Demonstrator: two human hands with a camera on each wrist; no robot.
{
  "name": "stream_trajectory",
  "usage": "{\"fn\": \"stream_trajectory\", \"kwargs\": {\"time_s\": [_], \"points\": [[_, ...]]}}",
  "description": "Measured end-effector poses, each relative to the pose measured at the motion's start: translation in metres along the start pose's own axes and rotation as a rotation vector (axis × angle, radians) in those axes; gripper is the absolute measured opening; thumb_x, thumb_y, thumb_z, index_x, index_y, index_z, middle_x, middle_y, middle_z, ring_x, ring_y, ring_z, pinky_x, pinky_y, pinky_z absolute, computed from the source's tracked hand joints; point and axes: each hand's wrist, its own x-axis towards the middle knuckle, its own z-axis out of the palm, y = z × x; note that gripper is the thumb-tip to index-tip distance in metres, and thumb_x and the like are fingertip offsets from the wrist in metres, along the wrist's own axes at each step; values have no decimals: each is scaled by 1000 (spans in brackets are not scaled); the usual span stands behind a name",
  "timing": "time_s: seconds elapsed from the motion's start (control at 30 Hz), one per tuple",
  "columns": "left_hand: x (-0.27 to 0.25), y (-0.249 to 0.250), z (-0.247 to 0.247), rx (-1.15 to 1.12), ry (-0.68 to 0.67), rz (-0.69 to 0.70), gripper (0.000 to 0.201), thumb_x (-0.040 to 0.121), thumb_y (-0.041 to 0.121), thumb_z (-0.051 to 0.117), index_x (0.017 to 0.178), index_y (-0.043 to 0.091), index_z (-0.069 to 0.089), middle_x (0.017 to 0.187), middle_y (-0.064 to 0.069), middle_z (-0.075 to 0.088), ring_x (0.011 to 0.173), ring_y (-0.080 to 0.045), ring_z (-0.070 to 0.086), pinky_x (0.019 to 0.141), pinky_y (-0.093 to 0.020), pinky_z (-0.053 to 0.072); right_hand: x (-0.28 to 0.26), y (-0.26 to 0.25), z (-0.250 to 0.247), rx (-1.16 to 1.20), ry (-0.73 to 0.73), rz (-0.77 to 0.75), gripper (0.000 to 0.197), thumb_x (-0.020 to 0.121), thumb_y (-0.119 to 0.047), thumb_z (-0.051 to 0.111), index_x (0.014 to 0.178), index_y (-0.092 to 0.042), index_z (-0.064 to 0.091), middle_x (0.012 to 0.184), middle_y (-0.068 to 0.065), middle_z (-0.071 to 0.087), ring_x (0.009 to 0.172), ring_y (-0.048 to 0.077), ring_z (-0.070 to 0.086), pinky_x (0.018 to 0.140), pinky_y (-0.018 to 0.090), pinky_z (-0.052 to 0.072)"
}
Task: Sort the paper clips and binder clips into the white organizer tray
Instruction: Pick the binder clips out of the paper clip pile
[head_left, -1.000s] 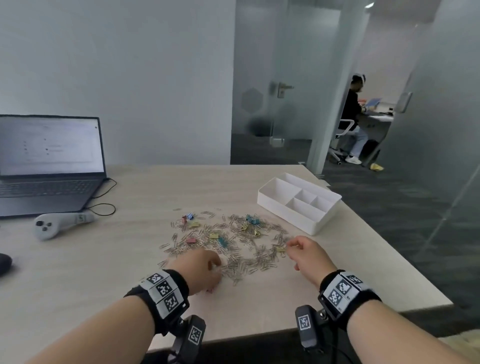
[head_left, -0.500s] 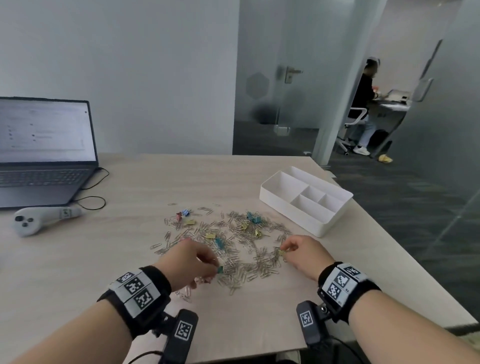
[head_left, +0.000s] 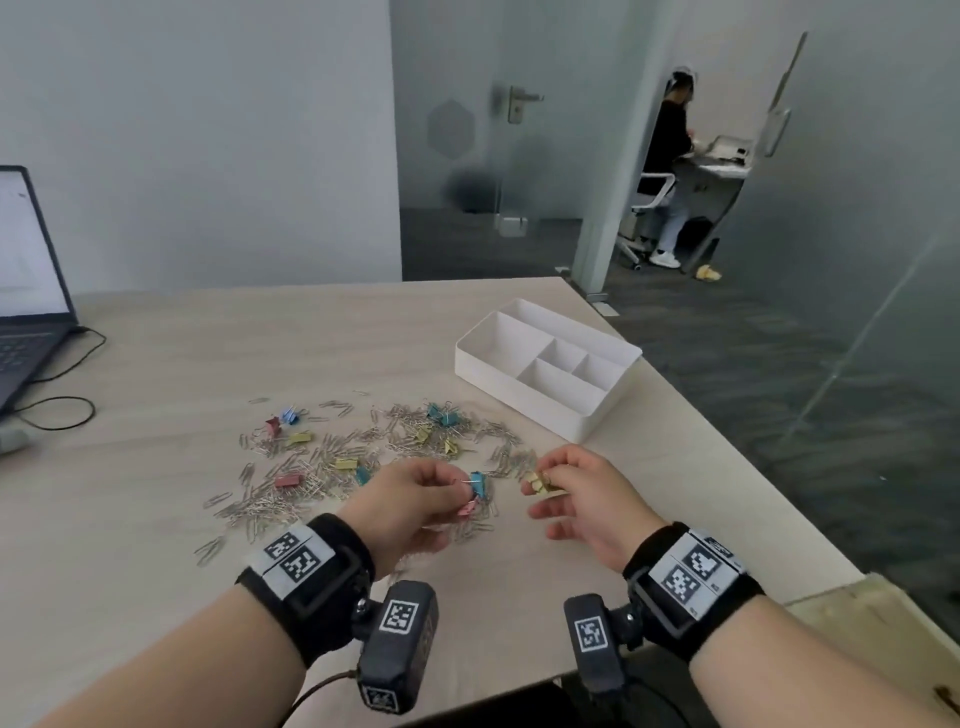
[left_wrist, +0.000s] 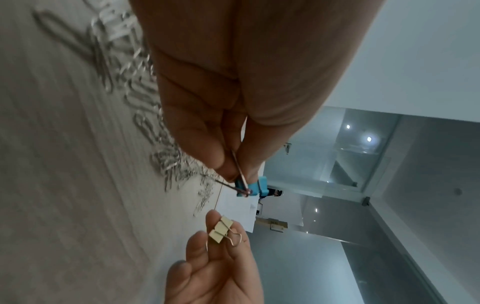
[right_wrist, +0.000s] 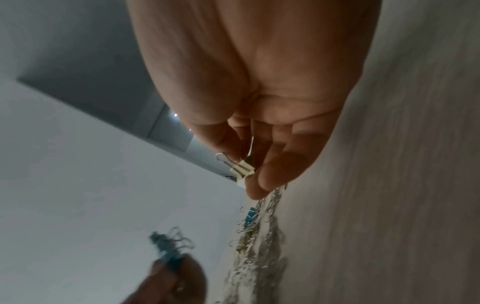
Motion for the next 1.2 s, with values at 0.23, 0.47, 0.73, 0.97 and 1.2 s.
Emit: {"fn": "stream_trajectory", "kwargs": {"time_s": [0.23,0.47,0.73,0.97,1.2], "points": [[8,-3,21,-157,30,15,7,92,1,63,87,7,65,72,-7,67,57,-13,62,47,-24,53,-7,-4,21,181,-157,108,19,102,-20,47,106,-11,64,92,13,67,67,22,65,51,29,51],[10,-11,16,-179,99,35,7,91,-1,64,96,2,68,79,-10,69,63,-14,65,46,-24,54,-2,3,33,110,-198,28,12,93,-16,68,104,-12,67,83,4,68,64,16,63,53,27,51],[10,-15,14,-242,110,60,10,90,-2,65,95,6,68,86,-10,71,76,-18,71,56,-31,59,4,4,37,118,-162,-20,9,91,-4,68,98,-9,69,73,5,68,60,14,64,52,27,56],[7,-17,3,-315,143,72,22,86,-14,62,99,3,66,91,-11,67,76,-19,68,51,-28,57,5,4,37,179,-130,-18,11,93,-3,65,104,-6,66,89,12,70,63,17,67,51,28,57],[4,-18,3,-212,253,164,25,80,-14,70,96,5,67,84,-8,63,67,-15,68,54,-29,59,4,1,40,330,-127,49,18,98,-6,53,116,-7,56,90,15,71,65,26,67,45,29,51]]}}
